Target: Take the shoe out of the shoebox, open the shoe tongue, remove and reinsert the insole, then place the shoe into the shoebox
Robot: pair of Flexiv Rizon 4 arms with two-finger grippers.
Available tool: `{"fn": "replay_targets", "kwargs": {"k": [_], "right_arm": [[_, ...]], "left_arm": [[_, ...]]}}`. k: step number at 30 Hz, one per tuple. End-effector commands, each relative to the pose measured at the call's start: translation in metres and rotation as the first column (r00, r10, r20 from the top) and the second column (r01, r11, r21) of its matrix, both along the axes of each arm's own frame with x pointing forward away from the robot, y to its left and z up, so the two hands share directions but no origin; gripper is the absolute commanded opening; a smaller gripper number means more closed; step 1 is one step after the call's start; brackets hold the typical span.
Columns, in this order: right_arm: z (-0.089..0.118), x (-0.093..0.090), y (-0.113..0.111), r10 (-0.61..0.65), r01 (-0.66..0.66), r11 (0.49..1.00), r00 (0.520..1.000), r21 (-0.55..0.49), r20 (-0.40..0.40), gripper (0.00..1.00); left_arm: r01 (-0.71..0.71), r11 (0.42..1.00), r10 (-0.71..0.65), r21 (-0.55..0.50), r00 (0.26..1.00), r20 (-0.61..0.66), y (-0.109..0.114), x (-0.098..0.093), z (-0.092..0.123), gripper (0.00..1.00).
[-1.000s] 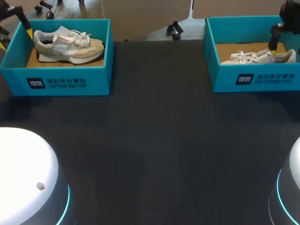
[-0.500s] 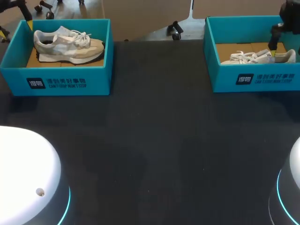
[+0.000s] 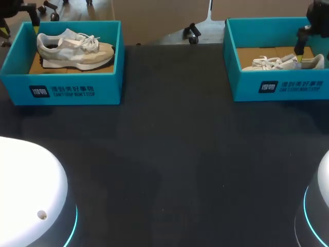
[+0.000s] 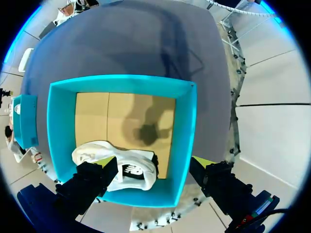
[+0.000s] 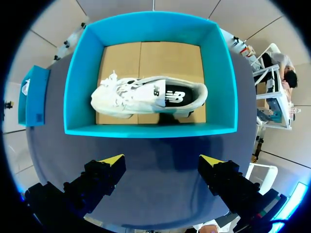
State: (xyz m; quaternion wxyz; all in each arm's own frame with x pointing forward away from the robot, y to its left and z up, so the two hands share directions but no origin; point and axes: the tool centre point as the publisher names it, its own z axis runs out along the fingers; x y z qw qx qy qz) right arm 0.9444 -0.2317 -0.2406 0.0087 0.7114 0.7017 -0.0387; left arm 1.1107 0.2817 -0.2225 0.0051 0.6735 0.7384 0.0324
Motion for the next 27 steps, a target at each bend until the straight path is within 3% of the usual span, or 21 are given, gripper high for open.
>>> {"fn": "replay_targets", "kwargs": {"k": [1,6,8,10,21,27], "right_arm": [[0.0,-0.001,0.0,0.0,0.0,1.0,1.0,-0.001,0.003,1.0],[0.0,-0.001,0.0,0.0,0.0,1.0,1.0,-0.001,0.003,1.0],[0.0,-0.001,0.0,0.0,0.0,1.0,1.0,-0.001,0.003,1.0],[0.0,-0.001,0.0,0.0,0.0,1.0,1.0,-0.001,0.003,1.0],[0.0,-0.001,0.0,0.0,0.0,1.0,1.0,-0.001,0.003,1.0],[0.0,-0.001,0.0,0.0,0.0,1.0,1.0,-0.001,0.003,1.0]], "left_arm": [[0.044,0.997,-0.049,0.064,0.996,0.07,-0.009,0.007,-0.008,1.0],[0.084,0.996,-0.085,0.017,0.991,0.103,-0.012,0.04,-0.027,1.0],[0.084,0.994,-0.091,0.07,0.99,0.11,-0.012,0.054,-0.038,1.0],[0.102,0.993,-0.105,0.06,0.993,0.047,-0.008,0.067,-0.046,1.0],[0.102,0.993,-0.105,0.06,0.993,0.047,-0.008,0.067,-0.046,1.0],[0.104,0.992,-0.107,0.069,0.993,0.041,-0.007,0.085,-0.059,1.0]]}}
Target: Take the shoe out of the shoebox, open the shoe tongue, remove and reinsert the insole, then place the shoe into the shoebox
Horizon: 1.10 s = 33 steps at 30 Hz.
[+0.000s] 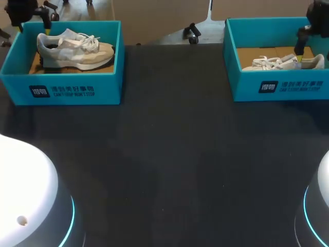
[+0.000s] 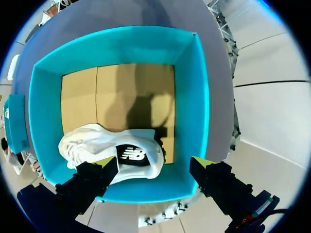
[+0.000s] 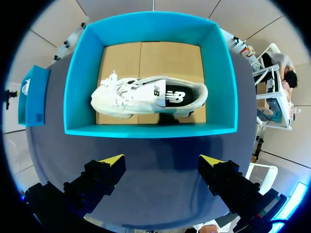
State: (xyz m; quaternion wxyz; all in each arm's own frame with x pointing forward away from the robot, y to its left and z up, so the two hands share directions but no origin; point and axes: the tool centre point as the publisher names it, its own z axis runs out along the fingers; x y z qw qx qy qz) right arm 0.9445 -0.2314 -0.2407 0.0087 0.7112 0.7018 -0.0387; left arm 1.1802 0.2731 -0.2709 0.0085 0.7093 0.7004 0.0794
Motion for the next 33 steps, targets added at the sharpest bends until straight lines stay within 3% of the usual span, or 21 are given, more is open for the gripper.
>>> {"fn": "replay_targets", "kwargs": {"k": [1,16,33], "right_arm": [[0.0,-0.001,0.0,0.0,0.0,1.0,1.0,-0.001,0.003,1.0],[0.0,-0.001,0.0,0.0,0.0,1.0,1.0,-0.001,0.003,1.0],[0.0,-0.001,0.0,0.0,0.0,1.0,1.0,-0.001,0.003,1.0]], "left_arm": [[0.006,1.0,-0.007,-0.009,0.999,-0.031,0.003,0.018,-0.013,1.0],[-0.026,0.999,0.022,-0.03,0.994,-0.103,0.011,0.041,-0.044,1.0],[-0.082,0.997,0.079,-0.015,0.984,-0.157,0.009,0.04,-0.077,1.0]]}}
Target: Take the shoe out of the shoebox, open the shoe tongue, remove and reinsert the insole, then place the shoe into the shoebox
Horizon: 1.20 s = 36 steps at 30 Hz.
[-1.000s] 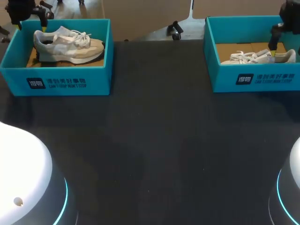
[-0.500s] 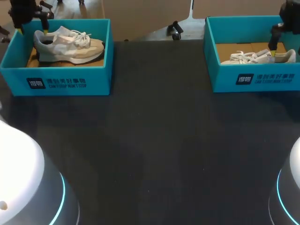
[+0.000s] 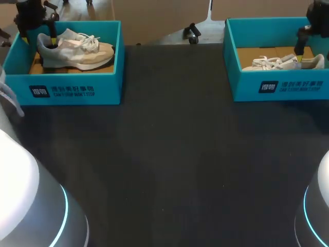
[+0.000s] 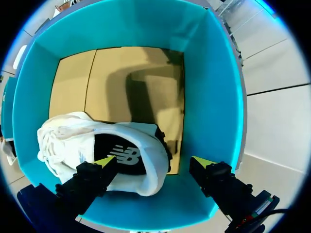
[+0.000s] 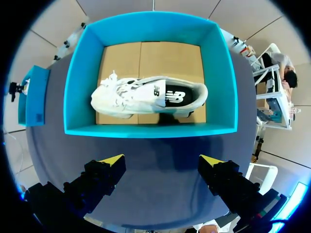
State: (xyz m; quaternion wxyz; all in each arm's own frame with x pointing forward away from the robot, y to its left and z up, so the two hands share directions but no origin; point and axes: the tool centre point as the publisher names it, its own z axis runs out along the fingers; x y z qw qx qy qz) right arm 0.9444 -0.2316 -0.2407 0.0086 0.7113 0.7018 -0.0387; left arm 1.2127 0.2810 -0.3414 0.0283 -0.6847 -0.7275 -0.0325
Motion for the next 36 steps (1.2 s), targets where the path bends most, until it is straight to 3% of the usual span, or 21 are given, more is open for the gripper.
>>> {"fn": "replay_targets", "kwargs": {"k": [1,23,36], "right_arm": [[0.0,-0.001,0.0,0.0,0.0,1.0,1.0,-0.001,0.003,1.0],[0.0,-0.001,0.0,0.0,0.0,1.0,1.0,-0.001,0.003,1.0],[0.0,-0.001,0.0,0.0,0.0,1.0,1.0,-0.001,0.003,1.0]], "left_arm": [[-0.004,1.0,0.003,-0.005,0.999,-0.043,0.001,0.007,-0.008,1.0],[-0.041,0.999,0.039,-0.03,0.997,-0.063,0.008,0.003,-0.039,1.0],[-0.063,0.998,0.061,-0.03,0.996,-0.072,0.015,0.007,-0.048,0.79]]}}
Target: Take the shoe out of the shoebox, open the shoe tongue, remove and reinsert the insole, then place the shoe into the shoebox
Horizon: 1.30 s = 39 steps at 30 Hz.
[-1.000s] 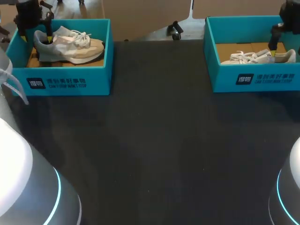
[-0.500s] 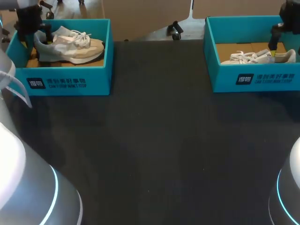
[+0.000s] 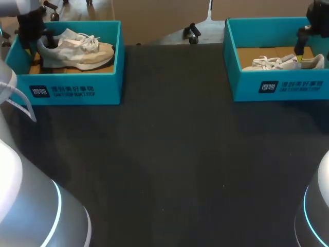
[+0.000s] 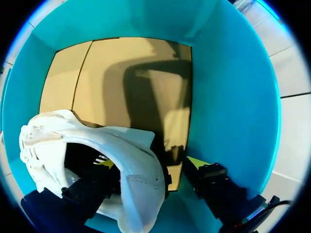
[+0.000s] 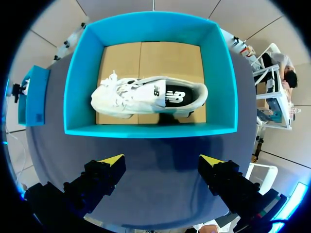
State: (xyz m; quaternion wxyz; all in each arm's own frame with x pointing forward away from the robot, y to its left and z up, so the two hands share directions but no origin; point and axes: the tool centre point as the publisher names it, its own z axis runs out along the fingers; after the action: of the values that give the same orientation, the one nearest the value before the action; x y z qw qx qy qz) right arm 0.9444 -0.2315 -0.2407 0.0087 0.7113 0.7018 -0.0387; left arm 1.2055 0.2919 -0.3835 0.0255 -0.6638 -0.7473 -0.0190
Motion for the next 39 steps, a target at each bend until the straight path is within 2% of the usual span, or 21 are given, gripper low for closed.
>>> {"fn": "replay_targets", "kwargs": {"k": [1,4,5,8,10,18,30,39], "right_arm": [[0.0,-0.001,0.0,0.0,0.0,1.0,1.0,-0.001,0.003,1.0],[0.0,-0.001,0.0,0.0,0.0,1.0,1.0,-0.001,0.003,1.0],[0.0,-0.001,0.0,0.0,0.0,1.0,1.0,-0.001,0.003,1.0],[0.0,-0.001,0.0,0.0,0.0,1.0,1.0,-0.001,0.003,1.0],[0.0,-0.001,0.0,0.0,0.0,1.0,1.0,-0.001,0.003,1.0],[0.0,-0.001,0.0,0.0,0.0,1.0,1.0,-0.001,0.003,1.0],[0.0,-0.001,0.0,0.0,0.0,1.0,1.0,-0.001,0.003,1.0],[0.0,-0.001,0.0,0.0,0.0,1.0,1.0,-0.001,0.003,1.0]], "left_arm": [[-0.004,1.0,0.004,-0.012,0.998,-0.062,0.005,0.015,-0.006,0.78],[-0.005,1.0,0.004,-0.013,0.998,-0.067,0.005,0.015,-0.007,0.62],[-0.005,1.0,0.004,-0.012,0.998,-0.068,0.006,0.015,-0.008,0.53],[-0.004,1.0,0.003,-0.009,0.997,-0.073,0.006,0.015,-0.009,0.41],[0.0,1.0,0.0,-0.006,0.997,-0.075,0.006,0.015,-0.009,0.01],[0.023,1.0,-0.023,-0.001,0.997,-0.068,0.008,0.01,0.001,0.0],[0.036,0.999,-0.036,-0.001,0.998,-0.052,0.009,0.003,0.039,0.0],[-0.006,0.998,0.008,0.066,1.0,-0.031,0.011,-0.005,0.074,0.0]]}}
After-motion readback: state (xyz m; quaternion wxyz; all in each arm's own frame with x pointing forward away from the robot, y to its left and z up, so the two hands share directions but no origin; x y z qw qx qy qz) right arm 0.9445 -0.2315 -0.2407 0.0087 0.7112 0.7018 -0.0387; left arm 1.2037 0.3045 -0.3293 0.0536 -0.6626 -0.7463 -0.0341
